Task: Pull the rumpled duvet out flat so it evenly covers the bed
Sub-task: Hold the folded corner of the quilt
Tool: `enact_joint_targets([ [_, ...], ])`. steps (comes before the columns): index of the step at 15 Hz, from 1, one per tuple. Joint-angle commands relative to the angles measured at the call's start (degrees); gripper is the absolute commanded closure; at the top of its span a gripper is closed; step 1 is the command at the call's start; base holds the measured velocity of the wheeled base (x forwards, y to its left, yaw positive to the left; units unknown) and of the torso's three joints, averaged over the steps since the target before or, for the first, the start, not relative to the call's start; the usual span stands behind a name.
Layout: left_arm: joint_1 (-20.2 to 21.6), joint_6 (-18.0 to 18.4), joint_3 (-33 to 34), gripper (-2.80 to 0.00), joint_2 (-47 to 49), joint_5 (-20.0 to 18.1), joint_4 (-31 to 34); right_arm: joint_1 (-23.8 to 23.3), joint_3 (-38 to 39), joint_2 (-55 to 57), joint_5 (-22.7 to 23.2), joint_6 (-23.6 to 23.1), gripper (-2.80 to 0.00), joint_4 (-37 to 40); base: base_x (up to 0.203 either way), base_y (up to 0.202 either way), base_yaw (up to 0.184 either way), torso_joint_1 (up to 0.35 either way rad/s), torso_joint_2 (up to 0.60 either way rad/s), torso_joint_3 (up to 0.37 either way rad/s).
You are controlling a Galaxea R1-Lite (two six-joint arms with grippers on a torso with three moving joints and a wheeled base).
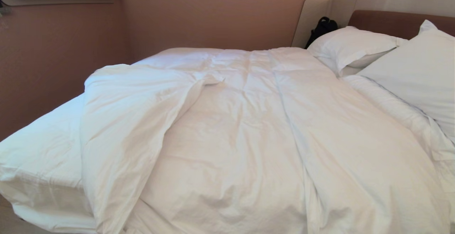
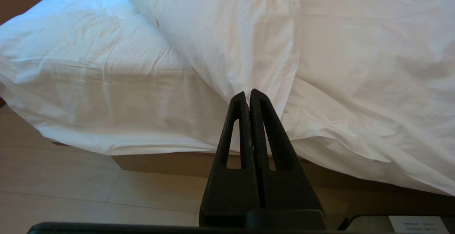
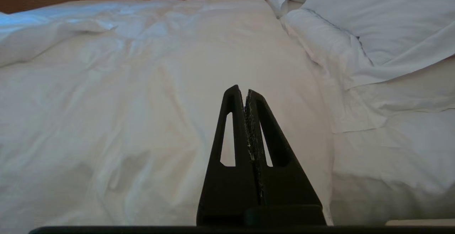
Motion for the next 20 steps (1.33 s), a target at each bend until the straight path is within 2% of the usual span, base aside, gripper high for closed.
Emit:
enact_joint_targets([
  [1,0.0,0.0,0.0,0.0,0.1,0.0,0.0,0.0,1.5,-0.1,2.5,-0.5,0.0,-1.5,0.0,0.0,0.0,0.0,0.0,0.0],
  [9,0.0,0.0,0.0,0.0,0.0,0.0,0.0,0.0,5.3,0.0,6.8,-0.4,0.0,-1.1,0.0,0.0,0.0,0.0,0.0,0.0],
  [11,0.0,0.0,0.0,0.0,0.1,0.0,0.0,0.0,5.3,0.0,8.0,-0.4,0.0,1.2,0.0,0.0,0.0,0.0,0.0,0.0],
  [16,0.0,0.0,0.0,0.0,0.0,0.0,0.0,0.0,5.2,-0.1,7.1,0.0,0.0,6.0,0.0,0.0,0.0,0.0,0.0,0.0],
  [20,0.0,0.0,0.0,0.0,0.1,0.0,0.0,0.0,5.3,-0.1,7.0,0.4,0.0,5.7,0.0,0.0,0.0,0.0,0.0,0.0],
])
